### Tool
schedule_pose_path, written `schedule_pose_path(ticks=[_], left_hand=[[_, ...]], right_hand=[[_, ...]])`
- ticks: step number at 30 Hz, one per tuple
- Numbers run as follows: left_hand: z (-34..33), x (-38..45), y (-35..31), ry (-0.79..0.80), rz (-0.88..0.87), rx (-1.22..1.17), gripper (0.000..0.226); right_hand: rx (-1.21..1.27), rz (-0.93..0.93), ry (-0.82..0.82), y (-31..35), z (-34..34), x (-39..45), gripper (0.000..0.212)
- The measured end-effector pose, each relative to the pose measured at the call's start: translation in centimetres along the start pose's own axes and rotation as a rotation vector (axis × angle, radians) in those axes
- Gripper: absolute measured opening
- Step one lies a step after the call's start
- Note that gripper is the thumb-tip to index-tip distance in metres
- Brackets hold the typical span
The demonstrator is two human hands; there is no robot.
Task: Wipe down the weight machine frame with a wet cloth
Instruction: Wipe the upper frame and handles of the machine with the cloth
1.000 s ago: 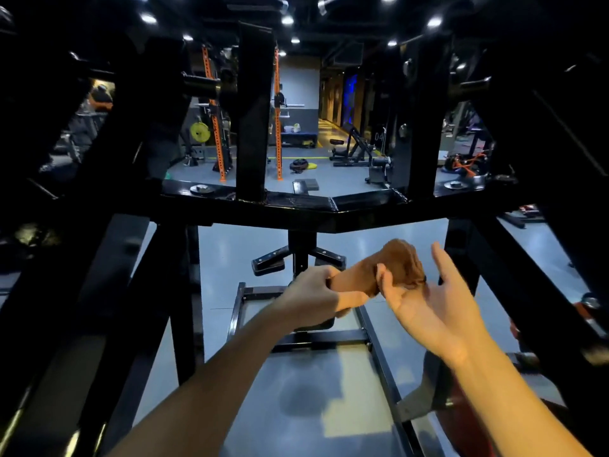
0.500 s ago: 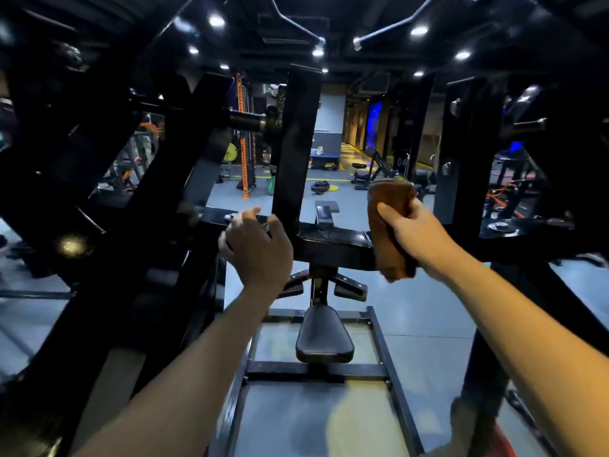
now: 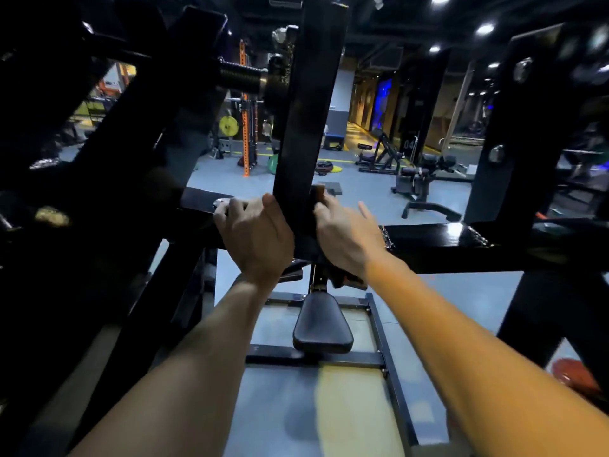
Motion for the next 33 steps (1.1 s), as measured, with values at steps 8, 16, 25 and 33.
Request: schedule_pose_path(ticks=[8, 16, 25, 33], left_hand=[[0.0, 0.0, 0.5, -0.072, -0.088, -0.062, 0.051], [0.1, 0.0, 0.2, -0.057, -0.098, -0.052, 0.048], [0.0, 0.0, 0.6, -0.032, -0.115, -0.059, 0.051], [0.5, 0.0, 0.0, -0.089, -0.126, -0.018, 0.045]], right_hand=[[-0.134, -0.158, -0.078, -9.5, 3.4, -3.0, 0.046], [-0.016, -0.044, -0.331, 1.0, -1.6, -0.2, 0.046], [-0.29, -0.193, -0.145, -11.4, 4.1, -4.9, 0.046], [0.013, -0.137, -0.233, -1.7, 0.0, -2.3, 0.031]])
Point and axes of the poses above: each hand's wrist, its own x-axis towards the middle knuckle, its own z-axis out of the back of the hand, y = z × x, the point moved 2 cm from there along x, towards the middle knuckle, and after that the axes turned 14 degrees about y, right-handed, at the moved point
